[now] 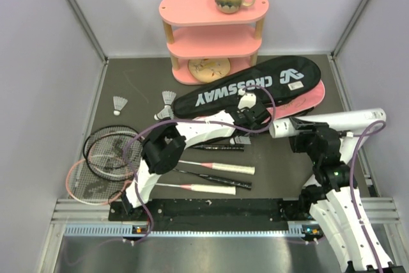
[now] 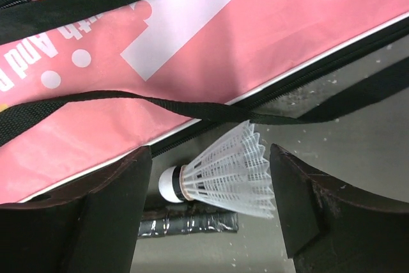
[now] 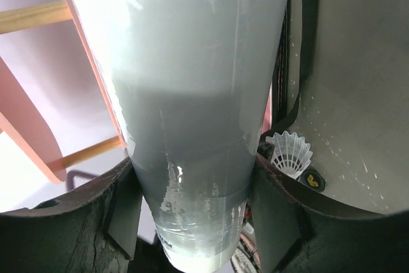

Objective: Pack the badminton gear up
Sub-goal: Pick up the shuttlecock at the center of the board, then place the shuttlecock at the shuttle tube.

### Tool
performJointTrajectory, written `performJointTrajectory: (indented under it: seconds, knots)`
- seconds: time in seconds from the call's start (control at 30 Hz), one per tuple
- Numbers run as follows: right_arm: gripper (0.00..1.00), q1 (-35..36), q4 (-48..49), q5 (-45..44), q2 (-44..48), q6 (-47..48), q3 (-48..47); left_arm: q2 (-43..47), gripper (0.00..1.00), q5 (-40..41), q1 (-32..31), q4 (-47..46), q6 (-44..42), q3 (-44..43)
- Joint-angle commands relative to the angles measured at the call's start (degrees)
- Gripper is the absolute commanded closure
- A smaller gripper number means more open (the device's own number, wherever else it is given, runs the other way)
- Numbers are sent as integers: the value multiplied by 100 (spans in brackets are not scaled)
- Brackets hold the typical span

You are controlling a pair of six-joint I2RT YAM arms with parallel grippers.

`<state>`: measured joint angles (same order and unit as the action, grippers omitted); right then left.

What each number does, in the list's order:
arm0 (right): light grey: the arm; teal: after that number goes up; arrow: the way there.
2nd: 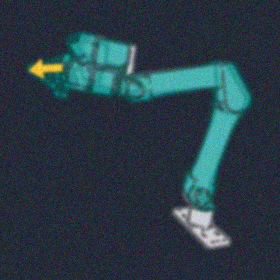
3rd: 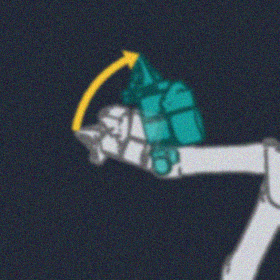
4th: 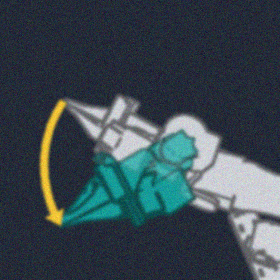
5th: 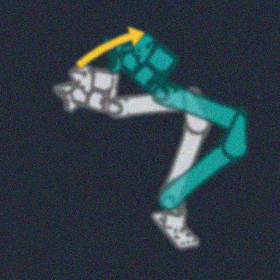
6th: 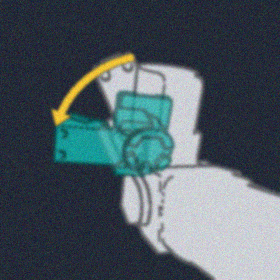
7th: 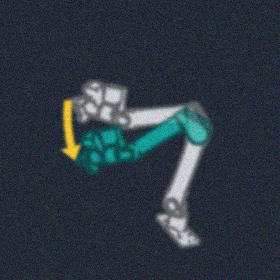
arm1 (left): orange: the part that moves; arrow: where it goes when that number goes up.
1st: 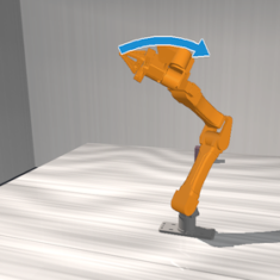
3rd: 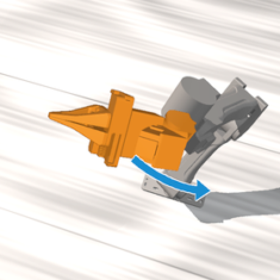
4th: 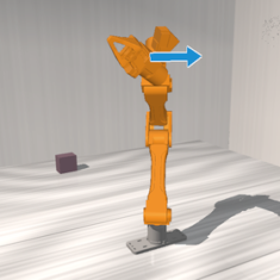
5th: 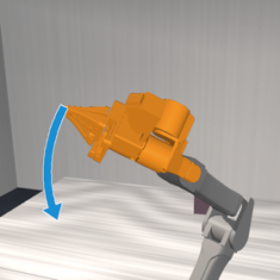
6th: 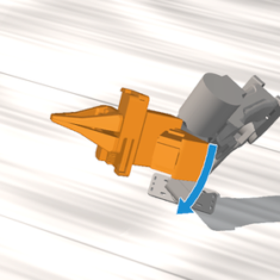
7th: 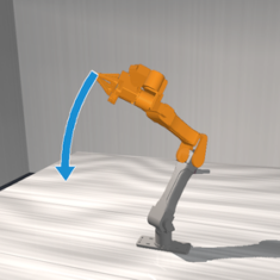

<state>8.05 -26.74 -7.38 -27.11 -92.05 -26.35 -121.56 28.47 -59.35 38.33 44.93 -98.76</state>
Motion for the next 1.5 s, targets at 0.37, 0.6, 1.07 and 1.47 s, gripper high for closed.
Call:
performJointTrajectory:
  seconds: [0.37,0.6,1.07,1.47]
  knots:
    - [74,-58,459,553,57,-138,7,630,96,519,-59,52,-256,127]
    - [74,-58,1107,1193,-285,-129,261,2600,100,283,-68,-422,-204,1393]
    - [75,257,3359,3014,-1542,-1165,780,6593,100,-948,47,-7109,-406,6729]
    - [76,785,3676,2776,-1771,-1579,921,5495,100,-1555,-15,-8587,-247,6528]
